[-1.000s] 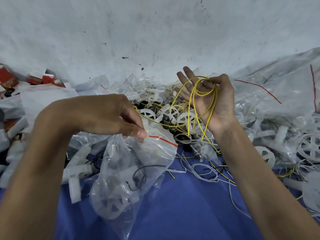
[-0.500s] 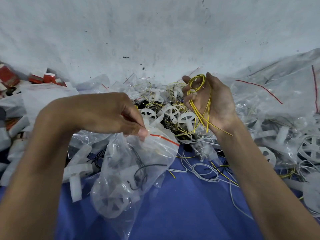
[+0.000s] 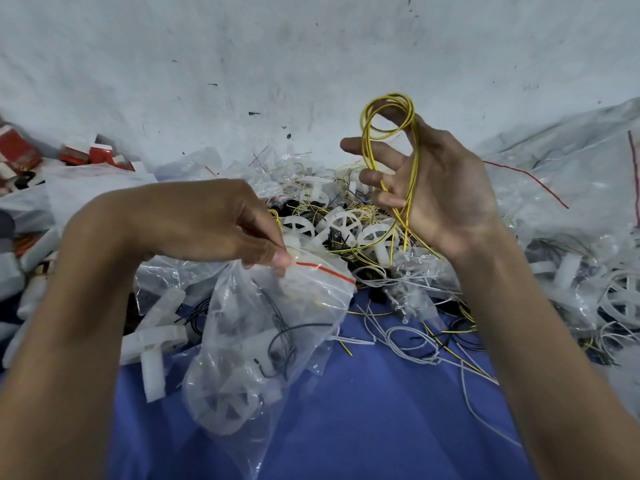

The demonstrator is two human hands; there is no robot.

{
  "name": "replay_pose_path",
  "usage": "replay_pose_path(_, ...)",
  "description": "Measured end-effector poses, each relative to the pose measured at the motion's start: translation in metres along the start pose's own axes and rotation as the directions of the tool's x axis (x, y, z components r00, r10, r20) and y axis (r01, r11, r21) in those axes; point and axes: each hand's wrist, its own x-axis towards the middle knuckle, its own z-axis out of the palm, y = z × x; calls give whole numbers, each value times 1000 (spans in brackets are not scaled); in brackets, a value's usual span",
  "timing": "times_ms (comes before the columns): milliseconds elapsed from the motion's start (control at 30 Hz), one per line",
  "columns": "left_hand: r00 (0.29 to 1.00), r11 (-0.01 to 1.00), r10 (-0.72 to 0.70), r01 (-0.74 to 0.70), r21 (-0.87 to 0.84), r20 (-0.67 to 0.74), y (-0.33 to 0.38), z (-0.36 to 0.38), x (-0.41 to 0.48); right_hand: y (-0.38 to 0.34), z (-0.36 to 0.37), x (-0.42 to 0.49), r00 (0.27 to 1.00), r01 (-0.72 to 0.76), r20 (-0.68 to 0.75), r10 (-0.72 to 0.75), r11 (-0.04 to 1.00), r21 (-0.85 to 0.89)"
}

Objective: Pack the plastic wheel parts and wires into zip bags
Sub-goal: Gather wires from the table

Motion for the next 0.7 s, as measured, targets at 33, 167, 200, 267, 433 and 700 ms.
replay_pose_path(33, 1000, 1000, 3, -3, 1, 0, 0, 0, 0, -3, 3, -2, 1000, -1, 21, 4, 993, -118)
replay_pose_path(167, 999, 999, 31, -32, -15, -32, 4, 1, 1, -7, 18, -12, 991, -14, 92, 94, 772, -635)
replay_pose_path(200, 998, 999, 45, -46, -17, -49, 5, 1, 2, -6, 22, -14, 987, -29, 87, 136, 677, -735)
replay_pose_path(267, 994, 997, 76, -78, -24, -84, 7, 2, 2, -3, 31, -14, 978, -58, 60, 201, 532, -845)
replay_pose_path(433, 982, 987, 148, -154, -43, -114, 16, 4, 5, 8, 45, -9, 889, 75, 112, 444, 100, -992)
replay_pose_path(700, 956, 950, 291, -292, -115, -26, 41, 20, 15, 15, 41, -16, 826, -24, 104, 554, 218, -976)
